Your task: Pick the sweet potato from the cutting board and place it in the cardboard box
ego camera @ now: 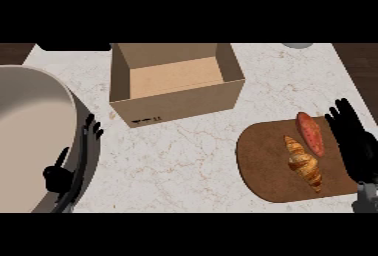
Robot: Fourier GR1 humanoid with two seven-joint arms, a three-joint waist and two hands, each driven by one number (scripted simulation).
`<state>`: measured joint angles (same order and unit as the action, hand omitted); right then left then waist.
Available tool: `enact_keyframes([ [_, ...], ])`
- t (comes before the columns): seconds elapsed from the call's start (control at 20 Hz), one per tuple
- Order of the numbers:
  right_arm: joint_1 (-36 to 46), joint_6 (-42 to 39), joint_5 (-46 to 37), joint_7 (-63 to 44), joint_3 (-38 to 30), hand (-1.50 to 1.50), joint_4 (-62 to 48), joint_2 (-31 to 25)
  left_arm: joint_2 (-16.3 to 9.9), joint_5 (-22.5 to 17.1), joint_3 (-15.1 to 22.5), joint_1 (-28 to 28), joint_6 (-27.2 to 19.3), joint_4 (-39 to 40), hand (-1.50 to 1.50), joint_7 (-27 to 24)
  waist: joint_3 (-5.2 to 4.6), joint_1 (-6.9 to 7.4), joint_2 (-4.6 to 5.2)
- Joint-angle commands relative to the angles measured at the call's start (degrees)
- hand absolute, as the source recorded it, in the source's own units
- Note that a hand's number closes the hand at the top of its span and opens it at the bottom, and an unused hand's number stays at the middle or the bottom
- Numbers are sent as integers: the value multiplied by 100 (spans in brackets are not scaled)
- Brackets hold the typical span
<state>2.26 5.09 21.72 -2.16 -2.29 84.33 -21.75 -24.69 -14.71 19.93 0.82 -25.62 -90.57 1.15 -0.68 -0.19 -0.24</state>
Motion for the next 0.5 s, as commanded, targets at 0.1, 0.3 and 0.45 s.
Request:
enact_keyframes([
  [0.1,1238,-888,470,332,-350,-150,-289,-316,-222,414,-355,-165,356,121,0,169,76,179,46],
  [0.3,1147,-772,-1518,487,-92,-150,-347,-2057,-461,585,-629,-346,1170,-38,0,729,-94,299,104],
  [0.45,1811,124,-886,1025,-440,-150,-1546,-448,12,1148,-813,-378,1129,378,0,379,71,239,99],
])
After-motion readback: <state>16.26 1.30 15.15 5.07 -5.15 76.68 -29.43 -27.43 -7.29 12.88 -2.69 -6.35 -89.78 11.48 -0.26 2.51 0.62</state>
